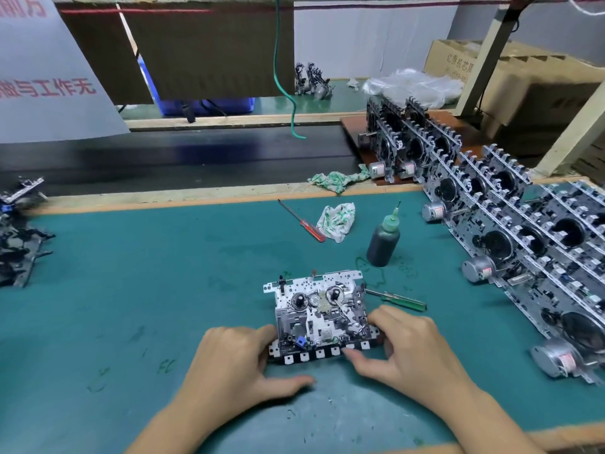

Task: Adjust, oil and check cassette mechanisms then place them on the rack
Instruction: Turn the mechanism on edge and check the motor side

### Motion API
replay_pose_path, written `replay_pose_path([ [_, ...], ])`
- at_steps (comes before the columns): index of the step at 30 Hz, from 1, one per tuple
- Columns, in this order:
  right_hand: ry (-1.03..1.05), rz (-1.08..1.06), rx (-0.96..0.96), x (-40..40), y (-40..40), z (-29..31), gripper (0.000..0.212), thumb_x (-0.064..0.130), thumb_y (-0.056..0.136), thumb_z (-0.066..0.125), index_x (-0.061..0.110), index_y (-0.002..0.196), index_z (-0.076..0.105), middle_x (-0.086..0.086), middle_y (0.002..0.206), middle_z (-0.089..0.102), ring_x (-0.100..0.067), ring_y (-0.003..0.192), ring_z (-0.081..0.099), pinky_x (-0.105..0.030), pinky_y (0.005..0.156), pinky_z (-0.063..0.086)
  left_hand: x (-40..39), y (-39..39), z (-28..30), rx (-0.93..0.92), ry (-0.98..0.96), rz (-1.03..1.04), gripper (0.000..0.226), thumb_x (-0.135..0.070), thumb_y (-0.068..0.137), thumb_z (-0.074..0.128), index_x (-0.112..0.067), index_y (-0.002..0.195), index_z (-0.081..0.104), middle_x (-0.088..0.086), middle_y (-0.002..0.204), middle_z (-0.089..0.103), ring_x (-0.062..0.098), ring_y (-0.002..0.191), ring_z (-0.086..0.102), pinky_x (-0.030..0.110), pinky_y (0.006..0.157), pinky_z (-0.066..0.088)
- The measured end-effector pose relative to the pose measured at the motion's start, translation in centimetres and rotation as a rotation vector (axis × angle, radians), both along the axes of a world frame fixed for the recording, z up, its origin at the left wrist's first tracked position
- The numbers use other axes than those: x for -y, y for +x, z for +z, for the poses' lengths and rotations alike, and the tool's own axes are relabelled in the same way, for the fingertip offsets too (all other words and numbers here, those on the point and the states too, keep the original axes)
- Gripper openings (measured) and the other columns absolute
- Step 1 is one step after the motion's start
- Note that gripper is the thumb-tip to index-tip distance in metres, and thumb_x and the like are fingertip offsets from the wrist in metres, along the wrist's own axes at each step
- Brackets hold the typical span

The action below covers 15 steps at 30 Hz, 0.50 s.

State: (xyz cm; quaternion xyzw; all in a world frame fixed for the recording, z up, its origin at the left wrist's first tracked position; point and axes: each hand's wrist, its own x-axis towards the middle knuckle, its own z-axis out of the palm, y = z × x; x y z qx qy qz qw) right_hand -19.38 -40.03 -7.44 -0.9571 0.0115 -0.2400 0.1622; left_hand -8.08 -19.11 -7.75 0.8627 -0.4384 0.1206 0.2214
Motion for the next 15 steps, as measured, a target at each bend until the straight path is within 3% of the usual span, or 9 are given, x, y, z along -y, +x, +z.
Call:
replay_pose_path([
  [5,0.023,0.076,-0.061,0.3,-0.3,0.2,0.048,0.057,0.068,0.061,0.011,0.062,0.051,0.011,0.060,0.031,-0.010,0.049,0.032,-0.022,0.045,0.030,0.0,-0.3,-0.4,0.081,0.011,0.046,0.054,-0.061,0.070,0.051,-0.014,0.045,0.043,0.001,0.032,0.036,0.023,0.027,0.038,0.016,0.032,0.026],
  [8,0.021,0.082,-0.053,0.4,-0.2,0.2,0.044,0.052,0.068,0.068,0.012,0.062,0.051,0.013,0.061,0.029,-0.005,0.052,0.027,-0.016,0.049,0.022,-0.1,-0.1,-0.3,0.077,0.016,0.019,0.054,-0.063,0.071,0.050,-0.015,0.047,0.043,-0.001,0.033,0.038,0.022,0.028,0.041,0.017,0.031,0.029],
  [12,0.018,0.056,-0.042,0.1,-0.1,0.0,0.042,0.044,0.069,0.071,0.012,0.059,0.047,0.012,0.058,0.029,-0.008,0.049,0.028,-0.021,0.046,0.023,0.1,-0.6,0.2,0.031,0.010,0.043,0.062,-0.080,0.059,0.049,-0.019,0.048,0.041,-0.002,0.032,0.039,0.018,0.028,0.043,0.019,0.032,0.030],
  [15,0.043,0.054,-0.054,0.1,-0.3,0.2,0.042,0.050,0.068,0.069,0.017,0.060,0.044,0.015,0.060,0.028,-0.004,0.051,0.026,-0.018,0.047,0.021,0.9,-1.2,0.3,0.042,-0.057,0.138,0.058,-0.072,0.059,0.053,-0.017,0.043,0.041,0.001,0.030,0.037,0.019,0.026,0.041,0.020,0.032,0.028],
])
